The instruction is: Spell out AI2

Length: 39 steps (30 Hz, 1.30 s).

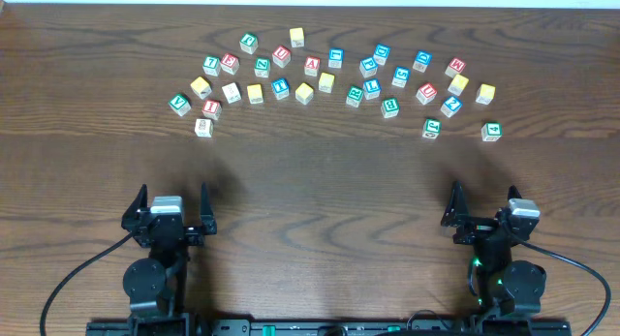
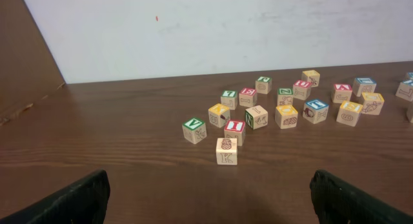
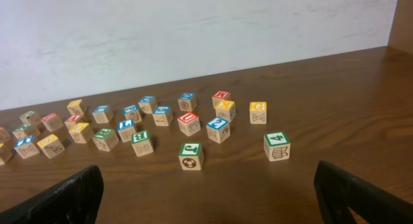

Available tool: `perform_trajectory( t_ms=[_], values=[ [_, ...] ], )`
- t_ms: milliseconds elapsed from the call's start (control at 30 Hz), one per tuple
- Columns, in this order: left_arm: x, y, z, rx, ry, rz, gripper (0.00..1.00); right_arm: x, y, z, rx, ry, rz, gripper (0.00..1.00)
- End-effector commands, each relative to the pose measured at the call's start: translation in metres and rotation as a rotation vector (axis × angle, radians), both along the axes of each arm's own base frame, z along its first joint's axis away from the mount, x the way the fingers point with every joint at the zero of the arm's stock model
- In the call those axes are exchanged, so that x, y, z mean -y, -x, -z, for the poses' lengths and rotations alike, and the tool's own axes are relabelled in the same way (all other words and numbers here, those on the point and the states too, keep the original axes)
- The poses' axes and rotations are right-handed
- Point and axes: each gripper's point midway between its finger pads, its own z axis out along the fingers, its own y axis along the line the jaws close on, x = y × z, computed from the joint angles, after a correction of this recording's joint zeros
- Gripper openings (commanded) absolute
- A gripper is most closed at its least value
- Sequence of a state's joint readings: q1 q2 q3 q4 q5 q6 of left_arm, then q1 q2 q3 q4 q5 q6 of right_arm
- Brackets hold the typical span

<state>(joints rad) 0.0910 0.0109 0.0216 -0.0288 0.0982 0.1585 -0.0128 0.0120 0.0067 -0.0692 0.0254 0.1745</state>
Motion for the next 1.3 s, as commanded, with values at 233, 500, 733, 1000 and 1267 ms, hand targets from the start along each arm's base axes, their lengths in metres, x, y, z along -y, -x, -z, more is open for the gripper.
perform_trajectory(
  t_ms=[233, 500, 733, 1000, 1267],
  values=[
    [0.0000, 0.0007, 0.0154, -0.045, -0.008, 0.003, 0.97, 0.0012, 0.0003, 0.0000, 0.002, -0.004, 0.004, 0.99],
    [0.0000, 0.0007, 0.0154, -0.045, -0.008, 0.003, 0.98, 0.0012, 0.0003, 0.0000, 0.002, -0.004, 0.004, 0.99],
    [0.0003, 0.0007, 0.0154, -0.045, -0.007, 0.005, 0.98, 0.0012, 0.0003, 0.0000, 0.002, -0.004, 0.004, 0.99],
    [0.0003, 0.0007, 0.0154, -0.044, 0.012, 0.002, 0.98, 0.0012, 0.0003, 0.0000, 0.002, -0.004, 0.004, 0.99],
    [0.0003, 0.0007, 0.0155, -0.044, 0.019, 0.001, 0.98, 0.0013, 0.0003, 0.0000, 0.002, -0.004, 0.005, 0.99]
  ],
)
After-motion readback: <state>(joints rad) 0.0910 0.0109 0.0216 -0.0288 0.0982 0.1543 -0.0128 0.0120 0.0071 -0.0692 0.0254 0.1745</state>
